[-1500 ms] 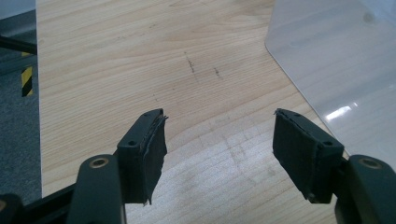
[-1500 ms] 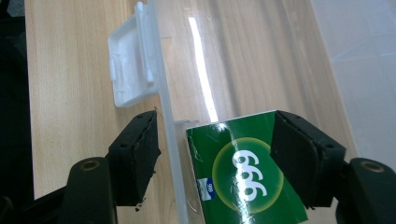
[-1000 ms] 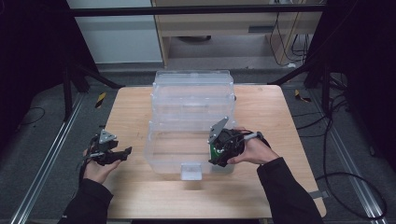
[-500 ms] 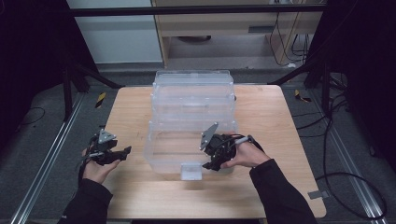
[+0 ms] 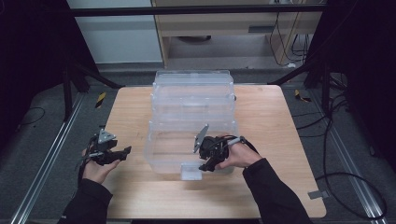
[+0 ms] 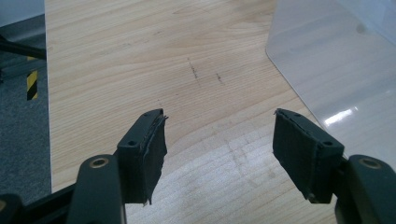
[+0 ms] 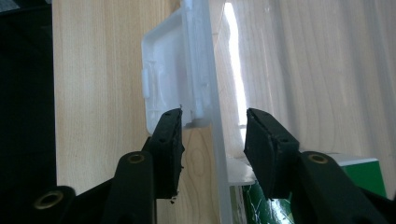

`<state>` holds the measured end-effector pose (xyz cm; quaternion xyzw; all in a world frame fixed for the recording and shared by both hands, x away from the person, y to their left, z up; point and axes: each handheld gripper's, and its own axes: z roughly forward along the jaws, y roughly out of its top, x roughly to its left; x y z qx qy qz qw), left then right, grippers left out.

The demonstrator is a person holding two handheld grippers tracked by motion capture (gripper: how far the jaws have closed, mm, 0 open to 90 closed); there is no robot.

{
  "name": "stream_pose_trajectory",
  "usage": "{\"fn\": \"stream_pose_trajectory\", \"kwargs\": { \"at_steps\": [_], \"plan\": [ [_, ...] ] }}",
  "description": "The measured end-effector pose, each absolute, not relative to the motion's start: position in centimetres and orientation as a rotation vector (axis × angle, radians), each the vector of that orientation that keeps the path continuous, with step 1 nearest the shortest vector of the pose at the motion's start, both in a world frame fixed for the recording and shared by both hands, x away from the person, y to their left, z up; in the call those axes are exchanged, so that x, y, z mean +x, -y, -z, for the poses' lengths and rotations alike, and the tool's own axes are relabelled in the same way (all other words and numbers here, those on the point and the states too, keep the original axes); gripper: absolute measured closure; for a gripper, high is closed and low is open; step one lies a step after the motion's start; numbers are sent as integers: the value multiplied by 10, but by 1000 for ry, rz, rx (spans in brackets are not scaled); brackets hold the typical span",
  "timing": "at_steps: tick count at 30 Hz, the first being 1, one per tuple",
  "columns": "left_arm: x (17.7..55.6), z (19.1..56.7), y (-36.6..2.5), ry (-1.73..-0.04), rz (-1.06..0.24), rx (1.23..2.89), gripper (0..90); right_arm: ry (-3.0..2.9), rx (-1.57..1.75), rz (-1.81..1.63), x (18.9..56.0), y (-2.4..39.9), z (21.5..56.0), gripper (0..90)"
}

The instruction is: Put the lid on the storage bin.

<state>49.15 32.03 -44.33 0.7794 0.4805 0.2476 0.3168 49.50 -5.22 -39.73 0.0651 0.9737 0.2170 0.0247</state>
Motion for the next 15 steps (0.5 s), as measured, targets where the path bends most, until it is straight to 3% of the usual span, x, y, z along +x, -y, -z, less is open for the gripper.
{"fn": "stream_pose_trajectory", "kwargs": {
  "at_steps": [15],
  "plan": [
    [491,439,-320,-1253,-659,2041,340,-3069,222,-596,499,47,399,645]
  ]
}}
